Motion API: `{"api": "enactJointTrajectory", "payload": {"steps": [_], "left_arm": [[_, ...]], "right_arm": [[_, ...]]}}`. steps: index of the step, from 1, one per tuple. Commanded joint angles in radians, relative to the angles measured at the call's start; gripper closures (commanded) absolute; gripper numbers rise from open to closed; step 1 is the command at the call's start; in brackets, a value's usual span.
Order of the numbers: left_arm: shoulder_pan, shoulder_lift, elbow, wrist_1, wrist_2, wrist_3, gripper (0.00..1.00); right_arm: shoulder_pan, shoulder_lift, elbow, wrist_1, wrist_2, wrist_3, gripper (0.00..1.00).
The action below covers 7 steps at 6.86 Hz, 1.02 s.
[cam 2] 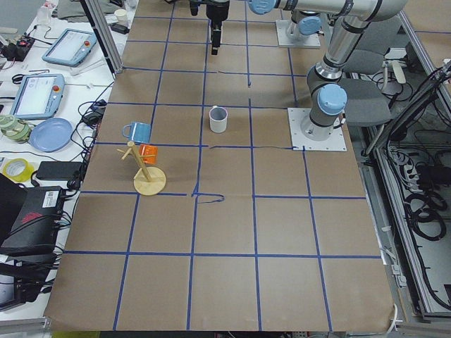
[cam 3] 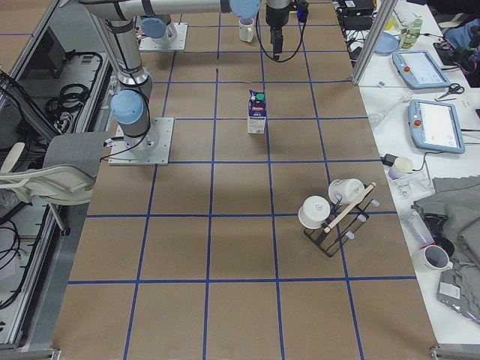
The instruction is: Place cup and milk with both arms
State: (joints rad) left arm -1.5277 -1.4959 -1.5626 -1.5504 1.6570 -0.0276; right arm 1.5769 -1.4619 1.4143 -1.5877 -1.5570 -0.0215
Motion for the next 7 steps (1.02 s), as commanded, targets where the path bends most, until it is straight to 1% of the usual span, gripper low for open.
{"api": "enactJointTrajectory", "payload": {"steps": [1, 4, 6, 7], "left_arm": [[0.000, -0.003, -0.005, 0.000, -0.002, 0.000, 0.00], [0.004, -0.007, -0.008, 0.001, -0.005, 0.003, 0.00], [0.006, -0.006, 0.006, 0.000, 0.000, 0.095, 0.00], [0.011, -0.006, 0.007, 0.001, 0.004, 0.110, 0.00]], "right_arm": [[0.000, 0.000, 0.000, -0.002, 0.000, 0.000, 0.00], [0.000, 0.002, 0.000, -0.006, 0.001, 0.000, 0.00], [0.000, 0.002, 0.000, -0.005, -0.003, 0.002, 0.00], [0.000, 0.002, -0.002, -0.005, -0.003, 0.002, 0.00]]}}
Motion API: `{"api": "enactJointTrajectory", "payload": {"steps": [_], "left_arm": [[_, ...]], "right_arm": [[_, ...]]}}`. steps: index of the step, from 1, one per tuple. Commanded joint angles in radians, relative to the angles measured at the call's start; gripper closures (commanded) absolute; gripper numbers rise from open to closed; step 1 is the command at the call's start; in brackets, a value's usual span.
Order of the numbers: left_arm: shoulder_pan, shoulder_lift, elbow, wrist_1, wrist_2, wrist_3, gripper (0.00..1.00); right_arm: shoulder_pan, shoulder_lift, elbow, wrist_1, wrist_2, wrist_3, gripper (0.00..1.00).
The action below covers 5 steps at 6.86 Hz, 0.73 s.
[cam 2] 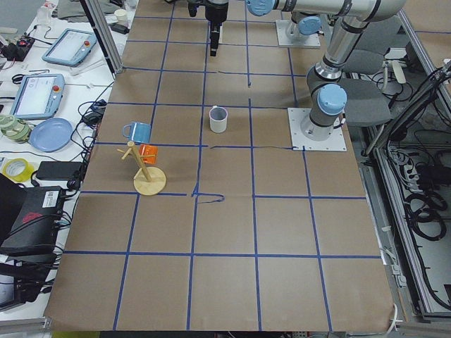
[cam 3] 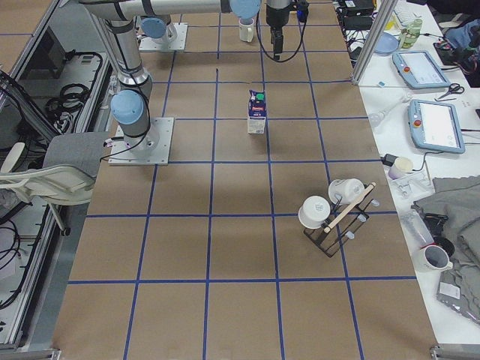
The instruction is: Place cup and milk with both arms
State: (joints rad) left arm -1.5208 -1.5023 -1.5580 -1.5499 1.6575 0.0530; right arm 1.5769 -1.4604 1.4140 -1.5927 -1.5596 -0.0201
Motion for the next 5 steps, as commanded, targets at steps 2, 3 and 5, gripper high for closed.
{"api": "enactJointTrajectory", "payload": {"steps": [2, 3, 5], "left_arm": [[0.203, -0.016, -0.054, 0.019, -0.058, 0.153, 0.00], [0.288, -0.033, -0.153, 0.096, -0.143, 0.282, 0.00], [0.334, -0.114, -0.378, 0.398, -0.143, 0.303, 0.00]], "right_arm": [[0.000, 0.000, 0.000, 0.000, 0.001, 0.002, 0.00], [0.000, 0.000, 0.000, 0.000, 0.000, 0.002, 0.00], [0.000, 0.000, 0.000, 0.002, 0.001, 0.000, 0.00]]}}
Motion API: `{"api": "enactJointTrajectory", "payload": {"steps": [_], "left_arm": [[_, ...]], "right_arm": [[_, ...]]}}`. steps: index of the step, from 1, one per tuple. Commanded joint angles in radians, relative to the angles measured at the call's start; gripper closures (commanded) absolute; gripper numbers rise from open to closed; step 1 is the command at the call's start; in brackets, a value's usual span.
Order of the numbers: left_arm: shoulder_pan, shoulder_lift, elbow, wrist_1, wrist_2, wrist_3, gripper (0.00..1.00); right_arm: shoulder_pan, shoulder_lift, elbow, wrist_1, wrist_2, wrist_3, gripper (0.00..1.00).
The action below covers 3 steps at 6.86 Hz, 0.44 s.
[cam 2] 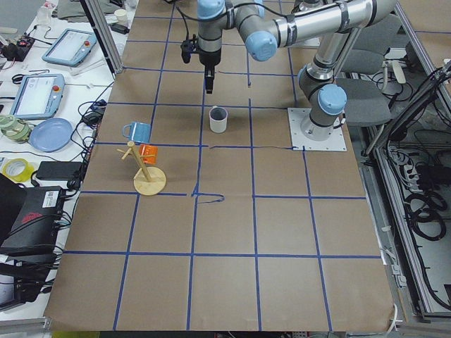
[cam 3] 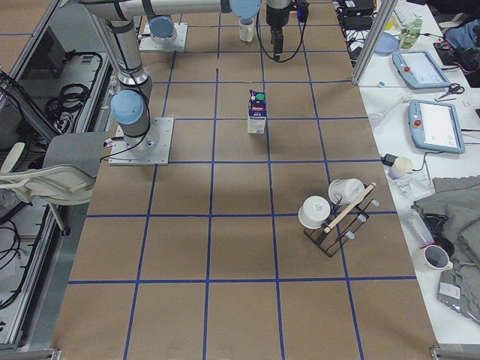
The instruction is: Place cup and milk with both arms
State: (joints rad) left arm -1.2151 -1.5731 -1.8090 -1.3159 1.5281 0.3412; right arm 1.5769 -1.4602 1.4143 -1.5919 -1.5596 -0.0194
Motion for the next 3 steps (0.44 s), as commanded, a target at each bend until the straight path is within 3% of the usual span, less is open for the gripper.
{"api": "enactJointTrajectory", "payload": {"steps": [1, 3], "left_arm": [[0.028, -0.073, -0.179, 0.234, -0.011, 0.015, 0.00], [0.028, -0.140, -0.193, 0.239, -0.017, 0.012, 0.01]], "right_arm": [[0.000, 0.000, 0.000, 0.001, 0.001, -0.001, 0.00], [0.000, 0.000, 0.000, 0.001, 0.003, -0.001, 0.00]]}}
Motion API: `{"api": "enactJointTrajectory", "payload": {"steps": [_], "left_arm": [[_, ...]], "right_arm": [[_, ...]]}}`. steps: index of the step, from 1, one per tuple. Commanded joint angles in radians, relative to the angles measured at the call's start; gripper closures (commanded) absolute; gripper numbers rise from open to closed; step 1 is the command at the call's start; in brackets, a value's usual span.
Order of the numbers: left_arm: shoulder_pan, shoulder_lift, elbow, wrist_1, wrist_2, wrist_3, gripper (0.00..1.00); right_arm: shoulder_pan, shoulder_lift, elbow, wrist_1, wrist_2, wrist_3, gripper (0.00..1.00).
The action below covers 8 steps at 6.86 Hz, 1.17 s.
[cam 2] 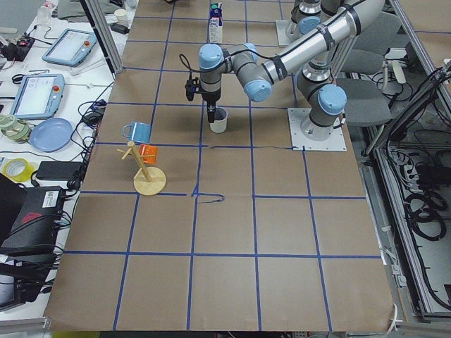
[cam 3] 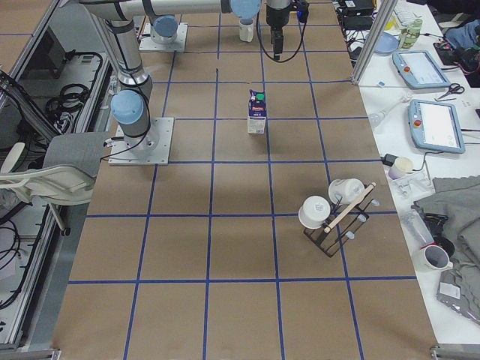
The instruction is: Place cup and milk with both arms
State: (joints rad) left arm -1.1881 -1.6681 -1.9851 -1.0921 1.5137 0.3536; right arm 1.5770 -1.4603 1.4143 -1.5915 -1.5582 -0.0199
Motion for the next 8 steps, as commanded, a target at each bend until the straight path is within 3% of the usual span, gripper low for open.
{"api": "enactJointTrajectory", "payload": {"steps": [1, 3, 4, 5, 6, 8], "left_arm": [[0.001, -0.082, -0.023, 0.012, 0.005, 0.010, 0.01], [-0.002, -0.120, -0.023, 0.011, 0.000, -0.016, 0.22], [-0.005, -0.124, -0.024, 0.008, 0.000, -0.036, 0.62], [-0.008, -0.124, -0.024, 0.005, 0.000, -0.038, 0.88], [-0.008, -0.111, -0.020, 0.008, 0.002, -0.030, 1.00], [-0.051, -0.119, -0.024, 0.001, -0.004, -0.042, 1.00]], "right_arm": [[0.000, 0.000, 0.000, 0.002, 0.001, 0.000, 0.00], [0.000, 0.001, 0.000, 0.001, 0.001, -0.002, 0.00], [0.000, 0.001, 0.000, 0.004, 0.003, 0.000, 0.00], [0.000, 0.001, 0.000, 0.005, -0.006, -0.002, 0.00], [0.000, 0.000, 0.000, 0.005, -0.009, -0.005, 0.00], [0.005, -0.002, -0.002, 0.019, -0.008, -0.006, 0.00]]}}
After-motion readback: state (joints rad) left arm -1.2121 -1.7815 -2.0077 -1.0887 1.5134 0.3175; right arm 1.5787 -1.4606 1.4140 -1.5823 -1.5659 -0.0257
